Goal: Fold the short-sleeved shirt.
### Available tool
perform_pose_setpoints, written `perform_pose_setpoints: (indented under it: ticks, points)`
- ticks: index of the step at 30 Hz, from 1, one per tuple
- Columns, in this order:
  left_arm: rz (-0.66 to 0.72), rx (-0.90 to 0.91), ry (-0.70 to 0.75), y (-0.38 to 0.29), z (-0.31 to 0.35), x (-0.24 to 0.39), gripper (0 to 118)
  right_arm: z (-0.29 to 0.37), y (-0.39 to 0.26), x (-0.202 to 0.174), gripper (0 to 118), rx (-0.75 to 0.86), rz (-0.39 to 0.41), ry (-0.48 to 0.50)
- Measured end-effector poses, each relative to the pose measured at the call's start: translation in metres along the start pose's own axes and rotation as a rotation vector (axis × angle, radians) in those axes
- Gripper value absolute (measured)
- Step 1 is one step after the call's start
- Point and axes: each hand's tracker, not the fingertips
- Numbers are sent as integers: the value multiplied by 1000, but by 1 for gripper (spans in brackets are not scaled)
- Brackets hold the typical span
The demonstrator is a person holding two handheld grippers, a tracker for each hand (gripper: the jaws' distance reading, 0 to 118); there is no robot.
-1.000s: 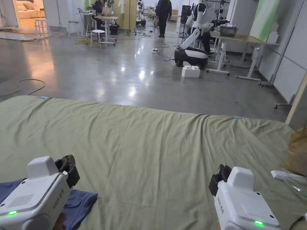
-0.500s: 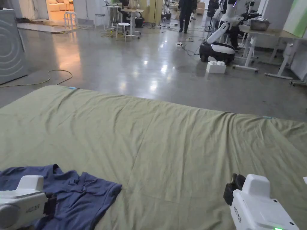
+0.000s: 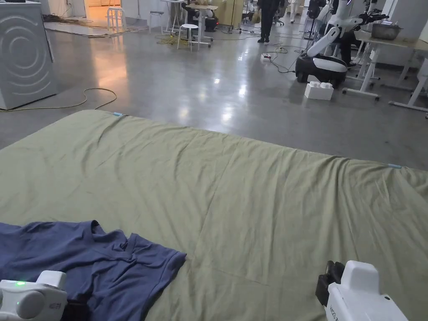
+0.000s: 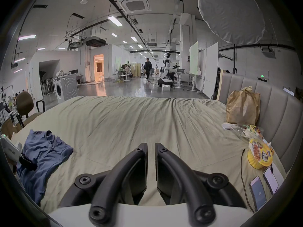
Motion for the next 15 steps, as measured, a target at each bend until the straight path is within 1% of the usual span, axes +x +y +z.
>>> perform_pose_setpoints:
  ticks: [1, 2, 4, 6, 8, 11, 12, 14, 15]
  points:
    - [-1, -23, 2, 2, 4, 3, 92, 0, 0, 0, 10, -1, 3, 3]
    - [-5, -13, 2, 2, 9, 3, 87, 1, 0, 0, 10, 1, 2, 8]
    - [-65, 55, -19, 2, 18, 13, 50, 0, -2, 0, 10, 7, 4, 17]
    - [-142, 52, 53, 1, 18, 15, 13, -1, -3, -1, 10, 1, 10, 16]
    - [-100, 50, 23, 0, 16, 12, 11, -1, -5, -1, 10, -10, 9, 19]
    - [43, 67, -35, 0, 16, -6, 6, 0, -7, 0, 10, -15, 13, 14]
    - [66, 75, -43, 0, 16, -9, 5, 1, -7, 0, 10, -15, 14, 12]
    - [47, 91, -47, -2, 16, -12, 4, 1, -7, 2, 10, -17, 9, 9]
    - [28, 128, -38, -1, 19, -11, 3, 2, -7, 3, 10, -18, 2, 8]
